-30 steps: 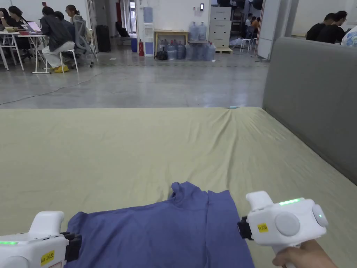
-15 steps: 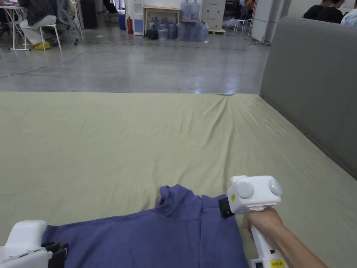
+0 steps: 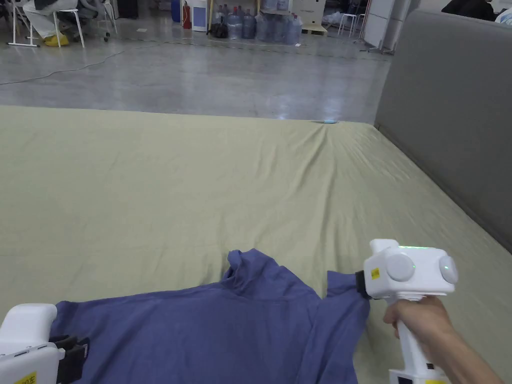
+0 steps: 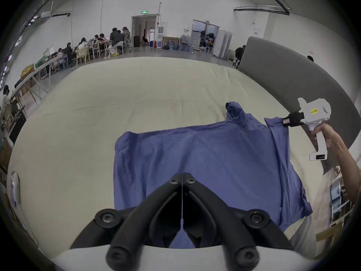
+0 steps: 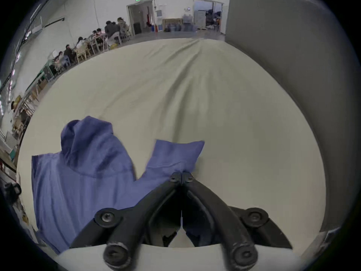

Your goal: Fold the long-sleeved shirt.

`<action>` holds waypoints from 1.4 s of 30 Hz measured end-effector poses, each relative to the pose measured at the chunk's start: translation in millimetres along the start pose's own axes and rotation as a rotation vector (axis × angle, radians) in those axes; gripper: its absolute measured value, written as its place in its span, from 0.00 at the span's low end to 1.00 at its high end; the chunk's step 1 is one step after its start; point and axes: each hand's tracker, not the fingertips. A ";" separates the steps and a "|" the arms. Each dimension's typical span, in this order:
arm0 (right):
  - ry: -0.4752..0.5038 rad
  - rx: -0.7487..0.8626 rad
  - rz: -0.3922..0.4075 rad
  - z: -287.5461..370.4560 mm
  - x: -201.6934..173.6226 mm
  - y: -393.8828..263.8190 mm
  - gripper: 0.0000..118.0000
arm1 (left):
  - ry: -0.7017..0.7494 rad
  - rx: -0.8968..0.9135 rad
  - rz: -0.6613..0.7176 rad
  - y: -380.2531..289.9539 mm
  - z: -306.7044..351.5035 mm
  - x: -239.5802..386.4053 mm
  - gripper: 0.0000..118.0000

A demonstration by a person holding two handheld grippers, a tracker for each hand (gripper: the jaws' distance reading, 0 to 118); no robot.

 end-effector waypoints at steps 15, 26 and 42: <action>0.302 -0.195 0.133 89.0 2.0 -184.8 0.00 | -0.009 -0.017 0.019 -23.6 6.1 -0.9 0.00; 0.272 -0.130 0.182 123.7 -19.3 -174.3 0.72 | -0.032 -0.006 0.030 -20.5 8.7 4.6 0.00; 0.212 0.028 0.164 47.0 -39.9 -17.6 0.00 | -0.018 0.002 0.036 -4.3 -6.1 8.7 0.00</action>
